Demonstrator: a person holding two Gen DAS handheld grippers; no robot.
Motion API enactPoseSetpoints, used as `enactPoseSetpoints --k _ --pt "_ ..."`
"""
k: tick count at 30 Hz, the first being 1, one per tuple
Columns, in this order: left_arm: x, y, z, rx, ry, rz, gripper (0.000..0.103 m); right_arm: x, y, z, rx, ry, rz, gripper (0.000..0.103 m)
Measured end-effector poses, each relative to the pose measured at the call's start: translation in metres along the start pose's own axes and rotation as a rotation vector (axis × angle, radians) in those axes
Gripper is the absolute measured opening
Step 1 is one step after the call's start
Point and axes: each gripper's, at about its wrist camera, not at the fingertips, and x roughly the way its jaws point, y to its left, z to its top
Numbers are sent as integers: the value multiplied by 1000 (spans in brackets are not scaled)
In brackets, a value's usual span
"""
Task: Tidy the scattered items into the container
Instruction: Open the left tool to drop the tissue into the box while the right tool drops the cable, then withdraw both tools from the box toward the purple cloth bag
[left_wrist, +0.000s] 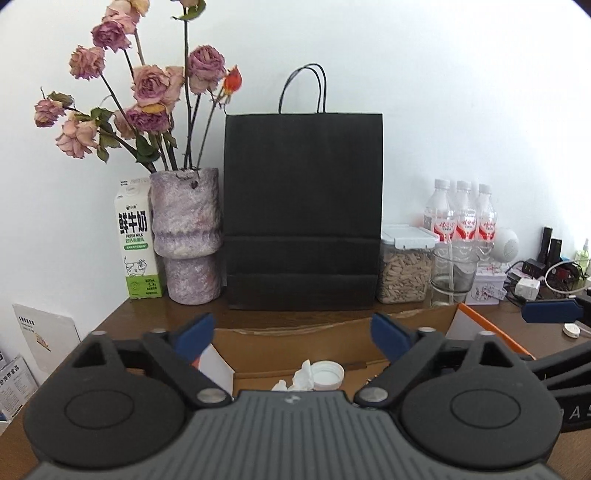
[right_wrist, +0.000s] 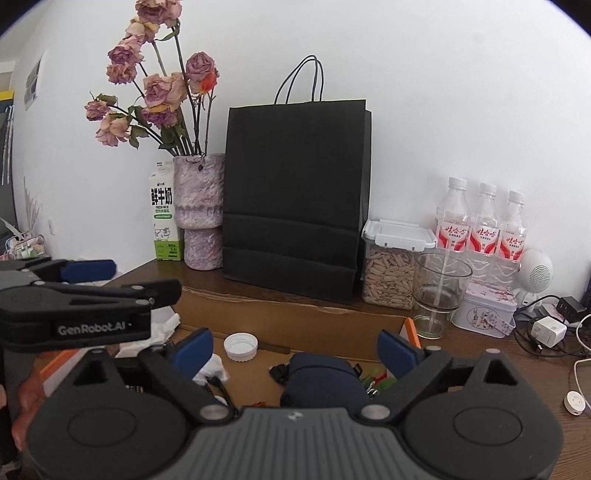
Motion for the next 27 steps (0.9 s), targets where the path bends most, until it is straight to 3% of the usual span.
enactPoseSetpoints --k 2,15,27 --pt "-4 -1 2 4 -16 15 103 -2 -3 3 16 2 -15 103" --pt "-12 -4 0 5 -1 14 103 -8 -6 3 47 34 -45 103" --pt "-54 6 -3 -28 -12 27 103 -45 8 -9 69 20 -88 103"
